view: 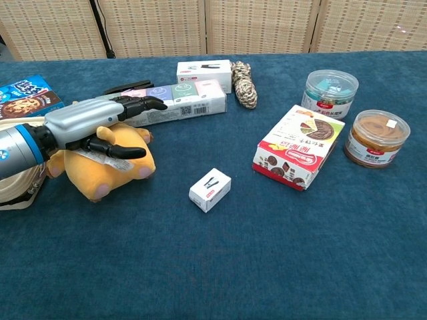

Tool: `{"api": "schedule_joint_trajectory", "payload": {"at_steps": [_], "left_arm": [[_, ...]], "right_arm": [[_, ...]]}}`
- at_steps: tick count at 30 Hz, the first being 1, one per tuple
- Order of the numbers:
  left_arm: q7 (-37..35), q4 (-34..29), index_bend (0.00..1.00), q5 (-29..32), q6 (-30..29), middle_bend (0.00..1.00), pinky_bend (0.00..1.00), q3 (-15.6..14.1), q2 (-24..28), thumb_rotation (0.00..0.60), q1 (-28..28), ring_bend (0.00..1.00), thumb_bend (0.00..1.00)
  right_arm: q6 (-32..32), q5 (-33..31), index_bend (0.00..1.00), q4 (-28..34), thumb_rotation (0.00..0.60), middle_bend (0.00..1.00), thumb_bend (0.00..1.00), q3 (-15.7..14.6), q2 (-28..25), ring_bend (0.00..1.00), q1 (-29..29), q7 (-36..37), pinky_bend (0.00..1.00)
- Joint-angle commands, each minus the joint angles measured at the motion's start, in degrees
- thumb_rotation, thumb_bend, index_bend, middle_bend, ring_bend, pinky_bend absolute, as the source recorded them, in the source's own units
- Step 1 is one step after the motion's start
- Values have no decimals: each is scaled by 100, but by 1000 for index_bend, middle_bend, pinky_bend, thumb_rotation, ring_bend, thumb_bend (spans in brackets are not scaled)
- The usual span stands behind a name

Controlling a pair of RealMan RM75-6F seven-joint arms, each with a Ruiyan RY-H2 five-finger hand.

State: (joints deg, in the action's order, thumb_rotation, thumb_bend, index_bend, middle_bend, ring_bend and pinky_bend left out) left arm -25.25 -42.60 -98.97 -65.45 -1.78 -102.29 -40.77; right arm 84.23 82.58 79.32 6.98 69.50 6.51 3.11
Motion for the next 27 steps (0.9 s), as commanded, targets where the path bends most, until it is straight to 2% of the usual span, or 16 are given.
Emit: {"api": "schedule_joint_trajectory", "payload": {"at_steps": [1, 6, 13, 20, 27], "left_arm": [[-306, 93, 0, 23, -218, 0, 0, -2, 46, 62, -12, 0, 0], [-475, -246, 0, -166, -757, 0, 0, -145, 433, 62, 68, 0, 0], [-376, -1474, 0, -613, -1313, 0, 0, -525, 1087, 63, 180, 0, 0], [23, -2541, 0, -949, -1198, 0, 0, -751, 1379, 63, 52, 0, 0], [470, -2698, 0, -822, -775, 0, 0, -637, 1164, 63, -71, 0, 0]], "right_arm": [[6, 1, 0, 4, 600, 0, 0, 1, -2, 0, -3, -2, 0], [26, 14, 0, 20, 600, 0, 0, -1, -15, 0, -12, 11, 0], [77, 61, 0, 77, 600, 0, 0, -10, -39, 0, -26, 28, 0], [83, 47, 0, 83, 600, 0, 0, 2, -63, 0, -33, 55, 0], [73, 10, 0, 53, 600, 0, 0, 19, -85, 0, -43, 120, 0]]}}
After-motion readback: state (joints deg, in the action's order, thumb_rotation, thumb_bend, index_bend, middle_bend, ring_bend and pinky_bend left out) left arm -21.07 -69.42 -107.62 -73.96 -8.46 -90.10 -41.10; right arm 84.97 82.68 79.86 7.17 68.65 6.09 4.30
